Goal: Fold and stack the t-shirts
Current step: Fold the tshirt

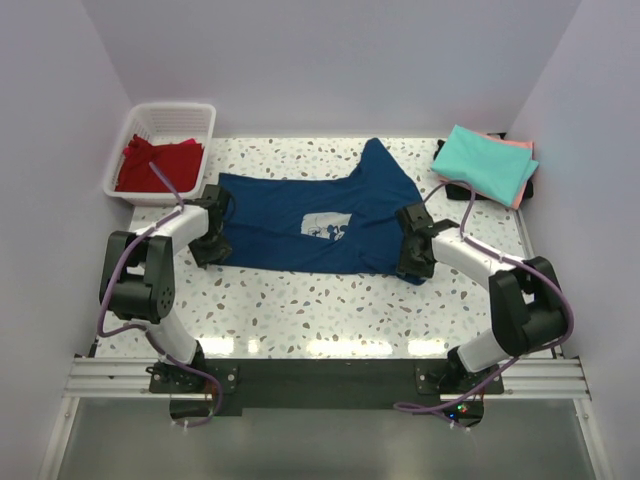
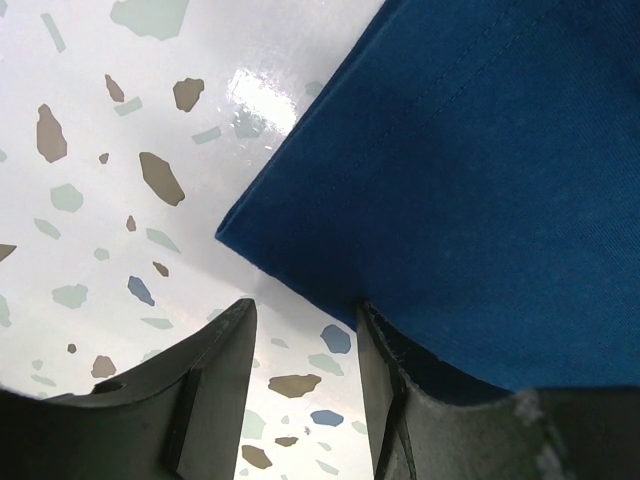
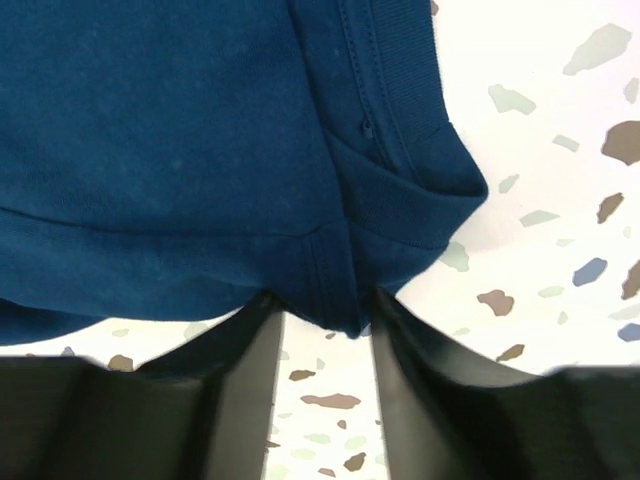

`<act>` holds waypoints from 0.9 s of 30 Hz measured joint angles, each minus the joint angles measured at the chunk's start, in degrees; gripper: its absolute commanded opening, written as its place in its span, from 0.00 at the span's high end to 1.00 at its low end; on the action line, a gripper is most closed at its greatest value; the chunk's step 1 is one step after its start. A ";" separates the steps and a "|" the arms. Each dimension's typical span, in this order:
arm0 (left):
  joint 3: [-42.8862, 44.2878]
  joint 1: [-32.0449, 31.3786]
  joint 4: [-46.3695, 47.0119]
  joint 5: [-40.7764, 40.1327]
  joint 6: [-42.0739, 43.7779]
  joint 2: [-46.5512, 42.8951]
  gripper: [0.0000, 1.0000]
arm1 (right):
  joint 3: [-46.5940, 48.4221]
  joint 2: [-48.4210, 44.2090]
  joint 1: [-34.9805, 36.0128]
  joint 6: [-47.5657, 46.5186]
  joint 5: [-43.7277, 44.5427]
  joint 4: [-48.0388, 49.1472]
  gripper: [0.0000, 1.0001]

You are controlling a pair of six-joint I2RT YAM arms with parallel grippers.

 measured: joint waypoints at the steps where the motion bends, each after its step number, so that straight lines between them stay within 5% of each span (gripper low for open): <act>1: 0.00 0.11 0.02 0.09 0.02 0.00 0.50 | -0.44 -0.15 -0.17 -0.02 -0.31 0.83 0.72; 4: 0.00 0.48 0.04 0.68 0.07 0.00 0.50 | -0.94 -0.13 -0.57 -0.33 -1.05 2.38 0.95; 6: 0.00 0.70 0.04 0.98 0.07 0.00 0.50 | -0.94 -0.13 -0.72 -0.35 -1.14 3.26 1.00; 27: -0.04 1.14 -0.17 0.50 -0.63 -0.02 0.50 | 6.12 -0.15 -1.29 -2.19 7.17 -13.00 1.00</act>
